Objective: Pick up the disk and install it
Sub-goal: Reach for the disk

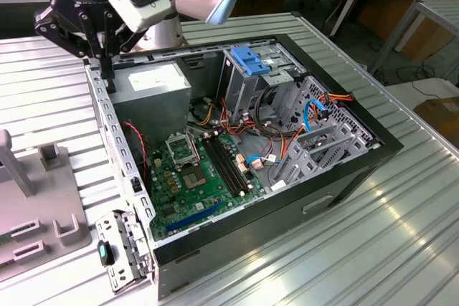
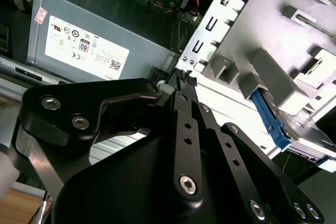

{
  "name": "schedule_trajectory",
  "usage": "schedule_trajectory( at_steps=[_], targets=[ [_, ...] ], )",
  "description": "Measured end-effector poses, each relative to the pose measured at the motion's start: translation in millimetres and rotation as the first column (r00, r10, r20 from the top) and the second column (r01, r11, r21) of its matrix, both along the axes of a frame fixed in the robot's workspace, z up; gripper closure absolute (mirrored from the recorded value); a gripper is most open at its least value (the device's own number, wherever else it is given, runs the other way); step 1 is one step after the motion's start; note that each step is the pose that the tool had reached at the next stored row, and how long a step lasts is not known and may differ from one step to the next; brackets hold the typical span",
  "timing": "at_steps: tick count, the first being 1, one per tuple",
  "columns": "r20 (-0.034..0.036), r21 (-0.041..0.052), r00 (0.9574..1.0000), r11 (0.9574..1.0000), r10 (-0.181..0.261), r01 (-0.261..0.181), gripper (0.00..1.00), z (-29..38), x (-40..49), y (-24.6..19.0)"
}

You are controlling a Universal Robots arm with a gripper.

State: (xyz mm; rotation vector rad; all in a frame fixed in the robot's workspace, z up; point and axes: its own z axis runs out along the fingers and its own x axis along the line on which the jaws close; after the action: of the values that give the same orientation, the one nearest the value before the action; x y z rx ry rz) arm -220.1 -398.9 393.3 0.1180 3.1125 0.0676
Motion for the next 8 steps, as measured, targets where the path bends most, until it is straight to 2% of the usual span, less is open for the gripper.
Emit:
schedule_trajectory(
  at_steps=[3,8],
  targets=[
    [0.0000,0.0000,1.0000,1.0000,0.000,0.000,0.89,0.0,-9.9,0.0],
    [0.0001,0.0001,1.0000,1.0000,0.000,0.000,0.89,0.0,-18.9,0.0]
  ],
)
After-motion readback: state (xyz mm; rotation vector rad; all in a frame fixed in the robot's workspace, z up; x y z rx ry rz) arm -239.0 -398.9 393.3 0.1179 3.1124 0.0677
